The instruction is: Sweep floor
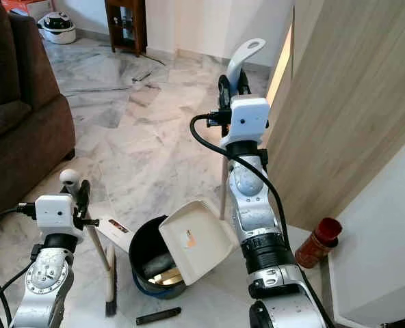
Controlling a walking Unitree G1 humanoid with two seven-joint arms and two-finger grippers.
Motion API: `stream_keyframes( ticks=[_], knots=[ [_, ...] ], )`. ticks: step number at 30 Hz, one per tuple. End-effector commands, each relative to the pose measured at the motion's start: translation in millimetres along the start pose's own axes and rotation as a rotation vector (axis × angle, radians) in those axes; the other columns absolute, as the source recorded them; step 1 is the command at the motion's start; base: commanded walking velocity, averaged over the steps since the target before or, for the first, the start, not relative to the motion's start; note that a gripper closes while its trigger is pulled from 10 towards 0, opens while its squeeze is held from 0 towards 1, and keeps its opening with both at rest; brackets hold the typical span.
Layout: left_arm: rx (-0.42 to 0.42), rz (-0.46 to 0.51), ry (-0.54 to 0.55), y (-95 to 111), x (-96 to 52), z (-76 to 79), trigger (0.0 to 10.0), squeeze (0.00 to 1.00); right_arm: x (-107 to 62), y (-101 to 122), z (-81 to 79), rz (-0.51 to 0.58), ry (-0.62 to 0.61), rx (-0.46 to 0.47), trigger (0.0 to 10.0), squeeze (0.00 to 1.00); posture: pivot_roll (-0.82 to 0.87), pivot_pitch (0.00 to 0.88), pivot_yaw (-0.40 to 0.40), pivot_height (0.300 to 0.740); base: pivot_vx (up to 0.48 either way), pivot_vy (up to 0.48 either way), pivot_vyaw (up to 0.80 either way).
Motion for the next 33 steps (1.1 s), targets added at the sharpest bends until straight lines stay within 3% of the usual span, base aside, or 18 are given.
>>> stream_keyframes(
  ticks=[1,11,13,33],
  knots=[
    [-0.009,0.06,0.007,15.2,2.7,-1.0,10.0,0.0,6.9,15.1,-1.1,0.055,0.01,0.0,10.0,0.0,0.12,0.0,-0.081,0.74,0.0,0.0,0.0],
    [-0.01,0.061,0.007,15.4,2.8,-1.0,10.0,0.0,8.0,16.6,-0.6,0.064,0.009,0.006,10.0,0.0,0.12,0.0,-0.081,0.74,0.0,0.0,0.0],
    [0.01,0.077,0.026,18.3,2.6,-4.9,10.0,0.0,17.6,46.3,-13.2,0.177,0.054,0.028,10.0,0.0,0.13,0.0,-0.085,0.74,-0.247,0.0,0.0],
    [0.013,0.085,0.025,20.3,3.7,-4.5,10.0,0.0,19.4,46.1,-13.2,0.177,0.061,0.031,10.0,0.0,0.13,0.0,-0.085,0.74,-0.273,0.0,0.0]
  ],
)
Point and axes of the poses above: a point about 5 cm out from each wrist's last joint towards the gripper, its own x axis pointing out of the wrist towards the gripper, its own y axis along the axis of the wrist's last joint, z = x × y, the point moved 6 cm from there along x, pointing out of the wrist towards the gripper, and after that the axes turned 15 degrees about x, right-handed, at the moved point
